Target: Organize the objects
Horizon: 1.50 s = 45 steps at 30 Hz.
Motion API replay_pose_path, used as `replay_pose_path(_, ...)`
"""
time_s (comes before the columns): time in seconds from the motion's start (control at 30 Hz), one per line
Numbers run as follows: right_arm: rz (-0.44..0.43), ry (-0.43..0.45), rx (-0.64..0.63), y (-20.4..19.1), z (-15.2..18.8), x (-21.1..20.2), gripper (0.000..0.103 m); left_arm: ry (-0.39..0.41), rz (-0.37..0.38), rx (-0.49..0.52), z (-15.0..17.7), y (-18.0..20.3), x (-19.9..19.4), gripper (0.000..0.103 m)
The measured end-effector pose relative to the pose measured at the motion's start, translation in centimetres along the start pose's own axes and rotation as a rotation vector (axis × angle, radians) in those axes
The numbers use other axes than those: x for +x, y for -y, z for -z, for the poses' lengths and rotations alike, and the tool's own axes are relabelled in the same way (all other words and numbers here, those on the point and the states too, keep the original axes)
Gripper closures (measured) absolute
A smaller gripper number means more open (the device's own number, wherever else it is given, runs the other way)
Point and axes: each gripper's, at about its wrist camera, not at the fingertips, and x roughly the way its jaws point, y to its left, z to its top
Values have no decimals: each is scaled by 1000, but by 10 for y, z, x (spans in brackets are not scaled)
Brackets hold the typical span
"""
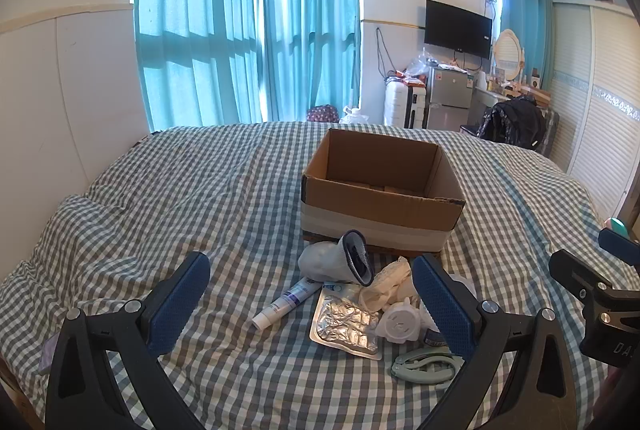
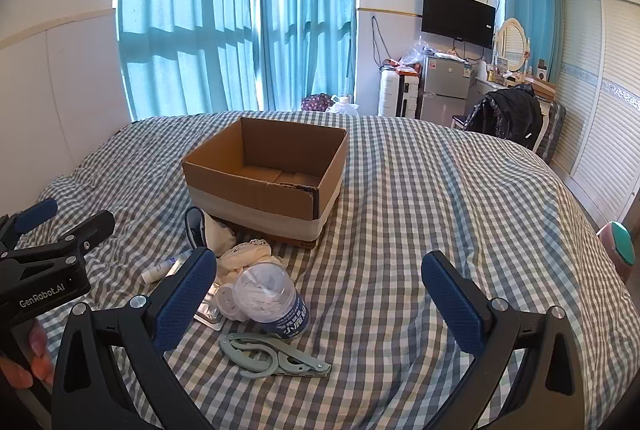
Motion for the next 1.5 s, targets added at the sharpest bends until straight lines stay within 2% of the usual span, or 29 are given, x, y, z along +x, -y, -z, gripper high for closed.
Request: replay_pose_path(1.5, -41, 28, -48, -9, 1, -18, 1, 0, 8, -3, 4, -3, -4, 0)
